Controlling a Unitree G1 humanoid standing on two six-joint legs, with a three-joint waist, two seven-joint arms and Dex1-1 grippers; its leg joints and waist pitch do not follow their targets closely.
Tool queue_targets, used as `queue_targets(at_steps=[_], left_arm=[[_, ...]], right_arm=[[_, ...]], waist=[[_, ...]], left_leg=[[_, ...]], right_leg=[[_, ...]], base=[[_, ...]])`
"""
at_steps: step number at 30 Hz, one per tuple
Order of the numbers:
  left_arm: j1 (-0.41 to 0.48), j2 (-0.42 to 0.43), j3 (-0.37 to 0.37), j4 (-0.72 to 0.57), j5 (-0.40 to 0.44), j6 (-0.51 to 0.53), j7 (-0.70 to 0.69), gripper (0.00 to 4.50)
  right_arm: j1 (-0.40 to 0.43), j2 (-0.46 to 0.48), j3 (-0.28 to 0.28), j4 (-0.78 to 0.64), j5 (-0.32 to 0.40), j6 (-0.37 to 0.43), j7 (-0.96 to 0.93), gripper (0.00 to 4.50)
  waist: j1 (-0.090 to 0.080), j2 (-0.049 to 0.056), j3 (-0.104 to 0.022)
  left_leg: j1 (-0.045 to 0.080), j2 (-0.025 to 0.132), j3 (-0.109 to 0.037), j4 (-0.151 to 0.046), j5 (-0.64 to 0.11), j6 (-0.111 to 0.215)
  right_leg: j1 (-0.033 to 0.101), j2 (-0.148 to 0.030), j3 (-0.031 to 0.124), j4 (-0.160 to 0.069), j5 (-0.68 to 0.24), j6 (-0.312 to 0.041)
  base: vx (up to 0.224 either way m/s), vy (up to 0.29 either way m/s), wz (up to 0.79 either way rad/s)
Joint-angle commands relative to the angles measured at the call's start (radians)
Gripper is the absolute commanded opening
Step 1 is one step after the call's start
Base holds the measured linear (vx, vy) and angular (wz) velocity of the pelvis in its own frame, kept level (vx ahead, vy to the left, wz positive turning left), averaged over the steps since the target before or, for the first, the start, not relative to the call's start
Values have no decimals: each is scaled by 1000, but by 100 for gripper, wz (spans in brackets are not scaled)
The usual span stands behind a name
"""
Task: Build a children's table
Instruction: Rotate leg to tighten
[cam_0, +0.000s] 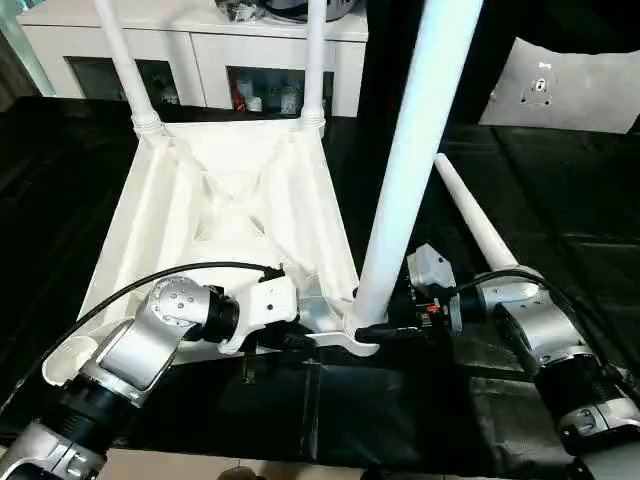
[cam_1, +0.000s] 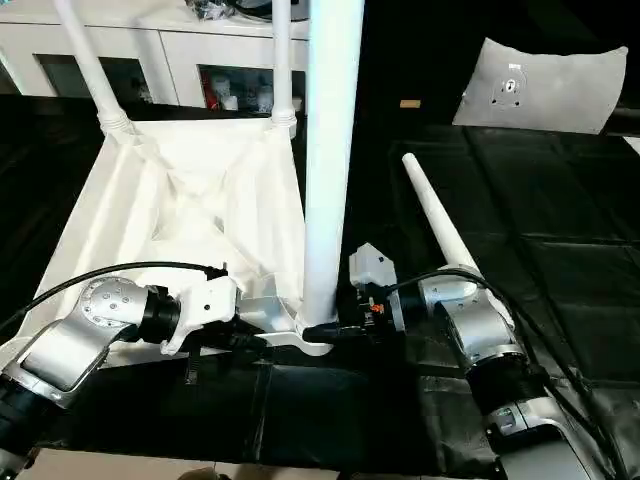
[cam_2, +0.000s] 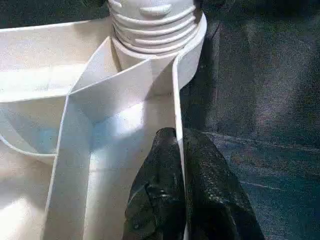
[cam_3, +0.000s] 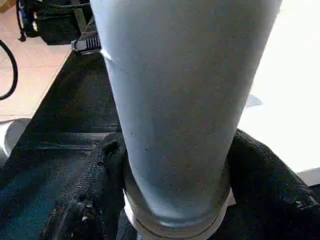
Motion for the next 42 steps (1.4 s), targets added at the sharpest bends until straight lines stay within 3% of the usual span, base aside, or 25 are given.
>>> queue_targets(at_steps=[1, 4, 8, 11, 15, 17, 18, 20, 21, 22, 23, 24, 25, 26, 27, 28, 29, 30, 31, 32, 33, 35, 36, 38, 42], left_arm=[[13, 2, -38, 5, 11, -16, -36, 0], [17, -13, -29, 2, 2, 11, -18, 0], [11, -67, 1, -23, -23, 98, 52, 0], [-6, -147, 28, -33, -16, 174, 171, 0], [-23, -234, 44, -31, 8, 244, 292, 0], [-40, -318, 67, -16, 27, 306, 403, 0], [-51, -362, 80, -4, 36, 331, 461, 0], [-68, -423, 95, 14, 48, 351, 536, 0], [-69, -426, 95, 14, 48, 351, 539, 0], [-74, -442, 97, 19, 48, 352, 552, 0], [-77, -448, 99, 22, 49, 349, 558, 0], [-86, -455, 99, 26, 50, 343, 560, 0], [-89, -448, 96, 27, 56, 336, 551, 0], [-89, -448, 96, 27, 56, 336, 551, 0], [-87, -421, 88, 23, 65, 323, 521, 0], [-87, -420, 88, 22, 66, 324, 520, 0], [-85, -416, 87, 19, 69, 326, 516, 0], [-80, -406, 87, 13, 69, 327, 503, 0], [-80, -406, 87, 13, 69, 327, 503, 0], [-80, -406, 87, 13, 69, 327, 503, 0], [-70, -384, 83, 0, 67, 325, 478, 0], [-65, -366, 77, -5, 64, 316, 459, 0], [-56, -337, 73, -13, 56, 294, 422, 0], [-48, -316, 72, -18, 50, 279, 395, 0], [-33, -280, 72, -25, 44, 253, 353, 0]], right_arm=[[3, -1, 7, 4, 4, -13, 30, 265], [28, 13, 3, -17, 25, 10, 25, 264], [81, 57, 6, -101, 28, 169, -106, 264], [120, 147, -3, -165, 19, 278, -288, 261], [136, 245, -28, -185, 1, 310, -458, 259], [131, 311, -50, -180, -26, 345, -595, 259], [126, 343, -61, -177, -42, 370, -668, 259], [119, 382, -69, -177, -68, 392, -758, 259], [119, 384, -69, -177, -70, 395, -763, 259], [116, 394, -68, -179, -83, 411, -793, 259], [117, 400, -72, -180, -84, 419, -809, 259], [120, 408, -82, -184, -81, 418, -831, 314], [126, 414, -93, -188, -66, 410, -832, 314], [126, 414, -93, -188, -66, 410, -832, 328], [133, 409, -99, -195, -57, 385, -821, 328], [133, 410, -99, -196, -58, 384, -821, 349], [134, 410, -100, -199, -61, 382, -824, 349], [138, 407, -102, -202, -65, 373, -823, 374], [138, 407, -102, -202, -65, 373, -823, 374], [138, 407, -102, -202, -65, 373, -823, 374], [148, 399, -104, -220, -66, 365, -822, 398], [155, 391, -103, -233, -63, 361, -815, 418], [171, 366, -100, -259, -59, 351, -790, 423], [182, 341, -96, -277, -65, 333, -772, 442], [203, 296, -100, -309, -48, 322, -711, 442]], waist=[[-4, -4, -71], [-3, -6, -72], [-2, -1, -70], [-10, 2, -62], [-39, 2, -48], [-59, 14, -53], [-75, 13, -53], [-93, 28, -42], [-101, 38, -38], [-97, 41, -38], [-77, 42, -35], [-74, 17, -24], [-83, -16, -13], [-83, -16, -13], [-81, 12, -47], [-88, 13, -41], [-84, 52, -58], [-90, 50, -49], [-89, 29, -32], [-91, 14, -29], [-89, 13, -33], [-91, 28, -43], [-92, 35, -48], [-88, 34, -49], [-83, 28, -49]], left_leg=[[-5, 23, 8, -65, -146, 97], [-4, 23, 9, -65, -143, 99], [-4, 24, 8, -67, -136, 91], [1, 17, 7, -71, -216, 60], [25, -1, -3, -62, -366, 13], [23, 3, -11, -62, -384, 20], [10, 11, -19, -70, -403, 25], [17, 30, -31, -83, -518, 29], [16, 55, -43, -106, -623, 31], [3, 76, -52, -128, -683, 27], [-7, 104, -56, -170, -766, 17], [51, 45, -21, -130, -755, 4], [155, -69, 17, 46, -482, 11], [155, -69, 17, 46, -482, 11], [24, -38, -8, -8, -284, 62], [2, -12, -22, -24, -308, 62], [-17, 44, -57, -63, -399, 52], [-20, 82, -78, -103, -505, 47], [24, 33, -47, -86, -557, 24], [53, -10, -28, -53, -510, 17], [54, -36, -16, -27, -376, 29], [-11, -7, -40, -57, -318, 41], [5, 10, -44, -65, -325, 44], [-2, 14, -42, -70, -307, 48], [3, 16, -26, -74, -275, 59]], right_leg=[[66, -55, 58, -59, -331, -183], [66, -56, 59, -59, -333, -182], [67, -53, 60, -59, -335, -178], [64, -53, 54, -80, -469, -127], [51, -51, 13, -137, -741, 15], [62, -54, 0, -145, -709, 23], [77, -49, -18, -145, -662, 29], [85, -43, -45, -155, -644, 47], [103, -40, -45, -122, -587, 41], [120, -40, -25, -74, -518, 25], [125, -44, 33, 20, -367, -20], [52, -38, 46, -70, -558, -17], [-67, -52, -28, -233, -1025, 93], [-67, -52, -28, -233, -1025, 93], [86, -92, -39, -183, -921, 152], [97, -85, -63, -180, -847, 163], [134, -81, -40, -108, -634, 128], [125, -81, 3, -47, -425, 45], [67, -73, 3, -110, -540, 11], [35, -70, -20, -152, -687, 31], [44, -86, -32, -166, -790, 47], [96, -85, -29, -143, -713, 71], [78, -80, -17, -135, -561, 13], [84, -77, -11, -120, -481, -28], [76, -73, 11, -108, -471, -83]], base=[[0, 0, 0], [0, 0, 0], [0, 0, 0], [0, 0, 0], [0, 0, 0], [0, 0, 0], [-43, 56, -13], [-22, 28, -6], [0, 0, 0], [0, 0, 0], [0, 0, 0], [53, -35, 19], [53, -35, 19], [109, -15, -17], [98, 35, -44], [98, 35, -44], [82, 48, -18], [50, -2, 12], [50, -2, 12], [58, -16, 22], [70, 7, -2], [35, 4, -1], [0, 0, 0], [0, 0, 0], [0, 0, 0]])
